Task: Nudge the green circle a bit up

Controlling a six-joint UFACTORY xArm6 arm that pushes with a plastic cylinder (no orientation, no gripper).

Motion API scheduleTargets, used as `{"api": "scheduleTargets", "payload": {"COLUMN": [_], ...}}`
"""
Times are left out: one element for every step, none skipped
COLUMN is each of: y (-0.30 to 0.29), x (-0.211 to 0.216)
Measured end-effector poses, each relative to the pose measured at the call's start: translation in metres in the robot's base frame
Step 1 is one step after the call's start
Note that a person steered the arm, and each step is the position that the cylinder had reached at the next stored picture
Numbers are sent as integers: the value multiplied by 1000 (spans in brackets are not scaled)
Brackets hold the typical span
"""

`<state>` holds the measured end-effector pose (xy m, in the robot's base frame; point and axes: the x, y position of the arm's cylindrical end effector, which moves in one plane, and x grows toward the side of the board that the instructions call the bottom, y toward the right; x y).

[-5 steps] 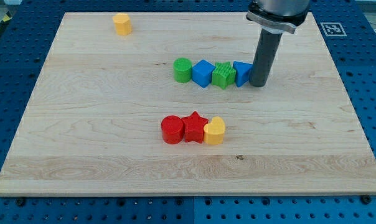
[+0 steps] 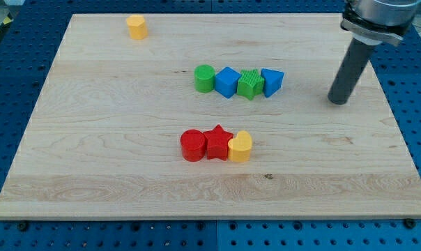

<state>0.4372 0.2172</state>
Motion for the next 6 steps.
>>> {"api": "scheduleTargets", "payload": {"y": [3,-3,-22,-44,-52,-65], "x": [16,17,17,17,17,25]}}
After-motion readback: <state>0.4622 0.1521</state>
